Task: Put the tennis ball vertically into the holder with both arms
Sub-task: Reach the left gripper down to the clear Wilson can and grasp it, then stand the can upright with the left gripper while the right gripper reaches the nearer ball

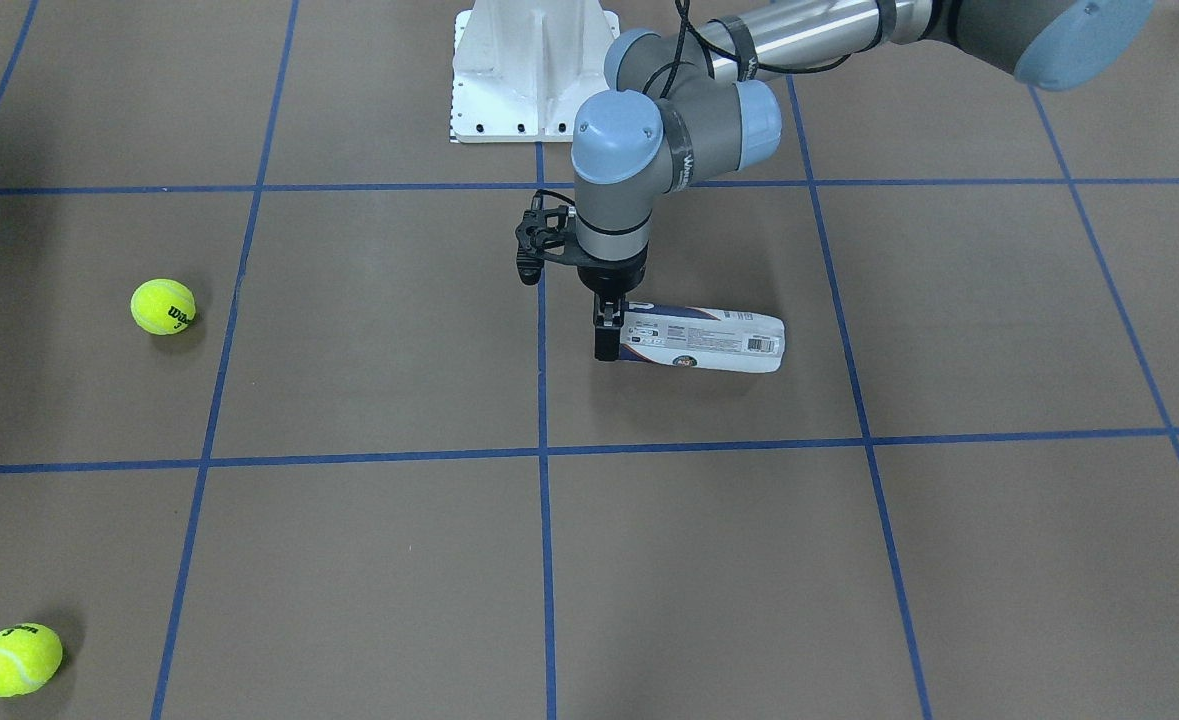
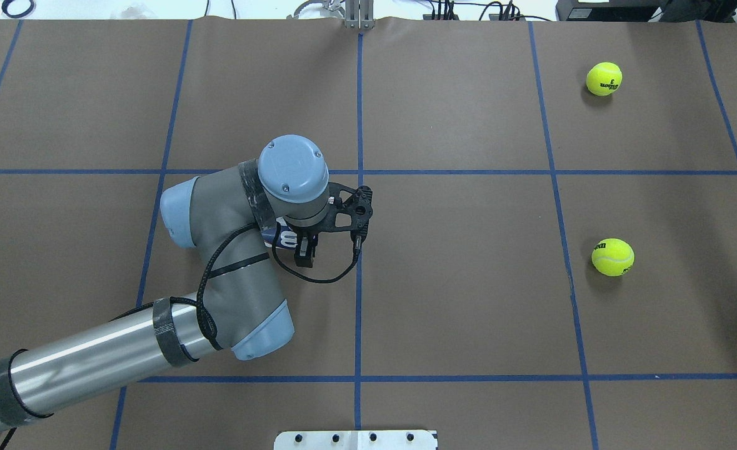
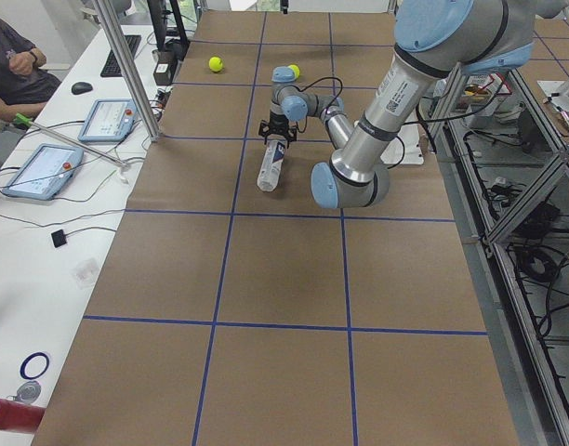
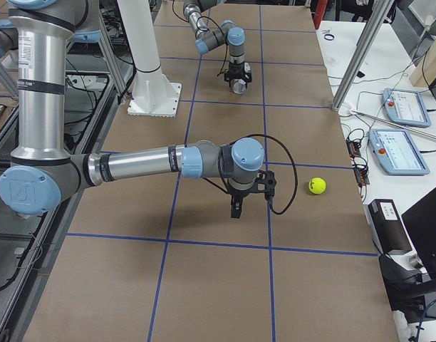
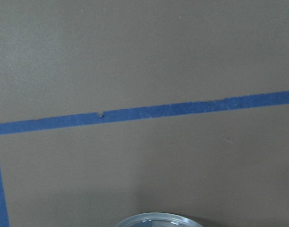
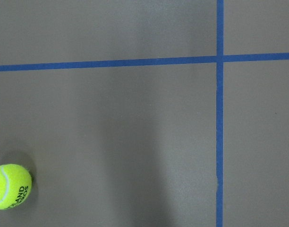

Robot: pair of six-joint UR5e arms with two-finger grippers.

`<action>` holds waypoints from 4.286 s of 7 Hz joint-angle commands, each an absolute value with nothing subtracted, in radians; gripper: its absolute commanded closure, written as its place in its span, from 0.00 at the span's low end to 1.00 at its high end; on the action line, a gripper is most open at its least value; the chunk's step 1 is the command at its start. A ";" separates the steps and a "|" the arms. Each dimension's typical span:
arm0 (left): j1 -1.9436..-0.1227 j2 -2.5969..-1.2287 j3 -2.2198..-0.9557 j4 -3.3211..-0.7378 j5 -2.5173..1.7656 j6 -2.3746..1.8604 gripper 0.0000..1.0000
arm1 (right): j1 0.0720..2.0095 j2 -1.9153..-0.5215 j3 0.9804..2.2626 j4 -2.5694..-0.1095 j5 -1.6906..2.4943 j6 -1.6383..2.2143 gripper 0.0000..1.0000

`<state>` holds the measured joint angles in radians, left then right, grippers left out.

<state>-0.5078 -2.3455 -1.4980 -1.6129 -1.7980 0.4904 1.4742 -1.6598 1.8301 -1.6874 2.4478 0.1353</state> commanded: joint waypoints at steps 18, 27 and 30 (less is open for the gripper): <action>-0.591 -2.164 -1.488 -2.916 -1.616 -0.303 0.29 | 1.151 -1.618 1.828 -1.200 2.339 0.864 0.00; -0.512 -2.240 -1.425 -3.083 -1.394 -0.307 0.37 | 0.792 -1.595 1.807 -1.200 2.162 1.055 0.00; -0.502 -2.241 -1.420 -3.127 -1.385 -0.307 0.37 | 0.787 -1.574 1.786 -1.200 2.155 1.057 0.05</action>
<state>-0.5070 -2.2405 -1.4227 -3.1005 -1.3923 -0.3068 0.7887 -1.5796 1.7926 -1.2001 2.1573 1.0563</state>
